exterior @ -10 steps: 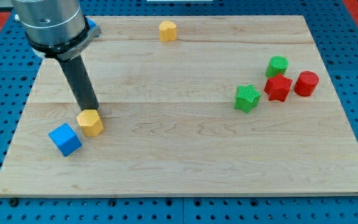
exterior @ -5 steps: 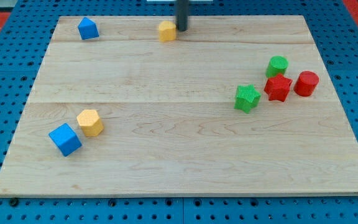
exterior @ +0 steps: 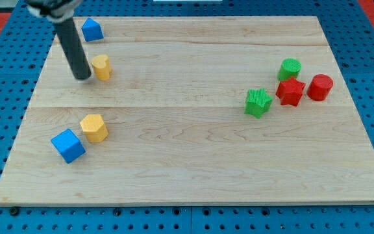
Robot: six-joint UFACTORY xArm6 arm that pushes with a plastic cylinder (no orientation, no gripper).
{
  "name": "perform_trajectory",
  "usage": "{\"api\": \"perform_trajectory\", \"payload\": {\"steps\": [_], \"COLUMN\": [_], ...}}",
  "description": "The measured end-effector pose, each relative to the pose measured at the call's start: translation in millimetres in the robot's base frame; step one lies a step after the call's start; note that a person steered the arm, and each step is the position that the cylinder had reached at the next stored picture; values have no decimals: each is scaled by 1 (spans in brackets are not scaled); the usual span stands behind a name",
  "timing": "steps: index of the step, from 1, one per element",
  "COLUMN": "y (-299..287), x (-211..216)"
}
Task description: Move the yellow blocks and blue cube to the bottom left
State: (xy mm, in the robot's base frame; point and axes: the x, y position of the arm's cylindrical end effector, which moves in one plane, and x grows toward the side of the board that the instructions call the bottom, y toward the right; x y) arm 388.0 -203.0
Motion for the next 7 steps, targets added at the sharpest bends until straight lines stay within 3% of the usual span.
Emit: {"api": "perform_trajectory", "payload": {"steps": [1,2,3,4,5,6,7], "y": [-17,27,37,9,9,67,49], "x": [-67,-94,-2,72,48,-57,-146]}}
